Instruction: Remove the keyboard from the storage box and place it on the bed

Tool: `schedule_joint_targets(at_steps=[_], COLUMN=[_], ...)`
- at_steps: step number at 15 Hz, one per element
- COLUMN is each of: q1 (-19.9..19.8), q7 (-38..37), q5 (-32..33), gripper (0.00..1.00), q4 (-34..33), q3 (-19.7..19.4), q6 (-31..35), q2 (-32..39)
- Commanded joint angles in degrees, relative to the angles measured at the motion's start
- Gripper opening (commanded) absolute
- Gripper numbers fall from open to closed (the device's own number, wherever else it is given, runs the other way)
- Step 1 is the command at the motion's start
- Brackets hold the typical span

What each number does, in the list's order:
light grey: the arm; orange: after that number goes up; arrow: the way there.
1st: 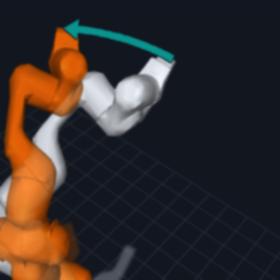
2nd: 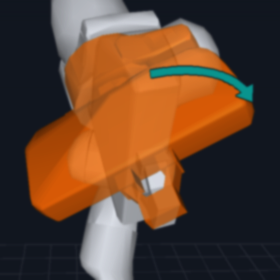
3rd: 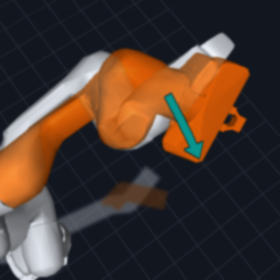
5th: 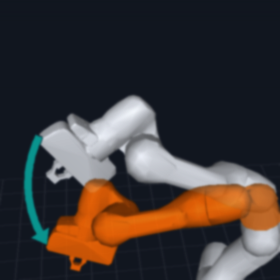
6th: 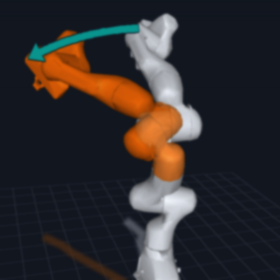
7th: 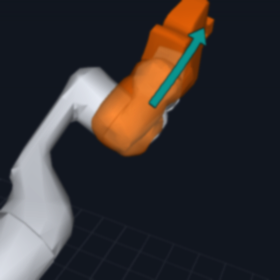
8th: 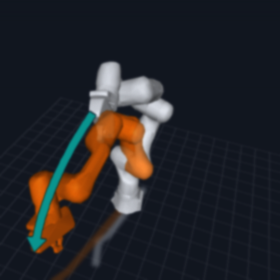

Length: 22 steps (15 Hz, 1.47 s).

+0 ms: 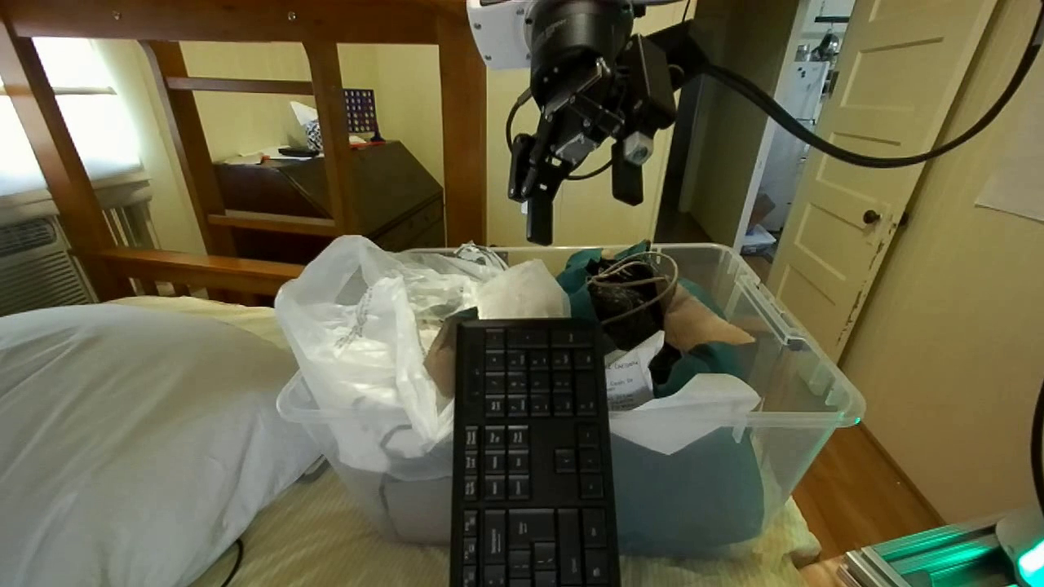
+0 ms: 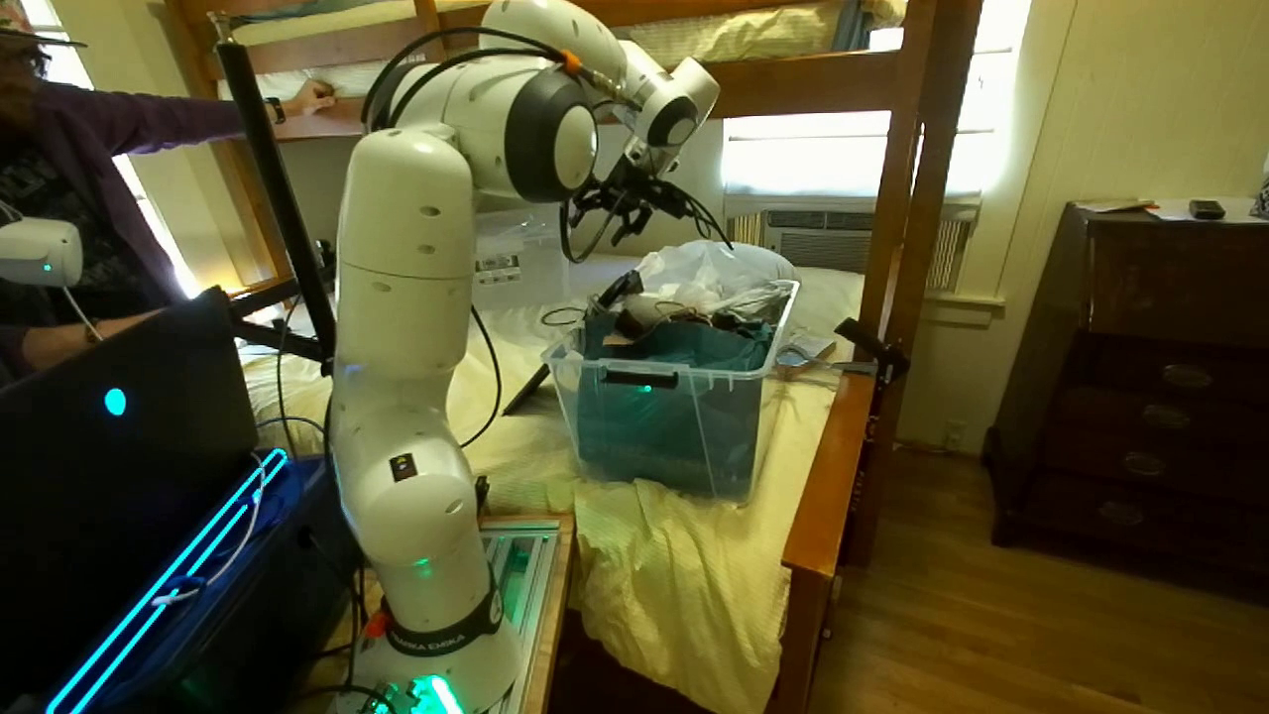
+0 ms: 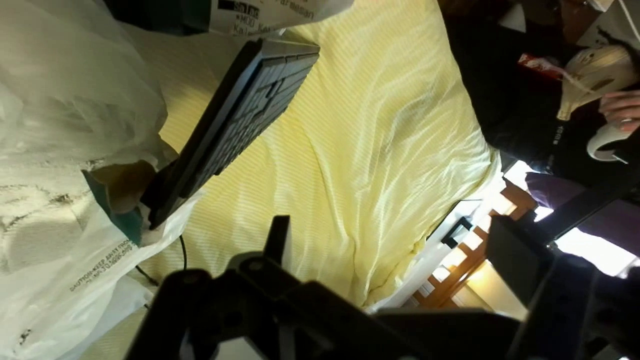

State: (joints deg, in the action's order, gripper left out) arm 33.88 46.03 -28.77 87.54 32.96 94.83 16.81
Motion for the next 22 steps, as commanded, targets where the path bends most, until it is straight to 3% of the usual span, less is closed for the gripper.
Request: schedule_joint_targets(at_steps=[1,6,11,14,22], q1=[-0.27,1.89,2.96,3.62,6.09], q7=[-0.4,-7.3,-18.28,-23.29,-29.89], q5=[0.19,4.49,7.25,5.66,8.18], gripper=[1.0,1.0,1.0,1.0,1.0], q4=[0.14,0.89,0.87,2.35,5.97], q3=[0.25,-0.56,-0.74,-0.19,-1.01], q6=[-0.04,6.81,4.03,5.86,9.69], q2=[-0.25,2.03,4.34,4.9,2.6])
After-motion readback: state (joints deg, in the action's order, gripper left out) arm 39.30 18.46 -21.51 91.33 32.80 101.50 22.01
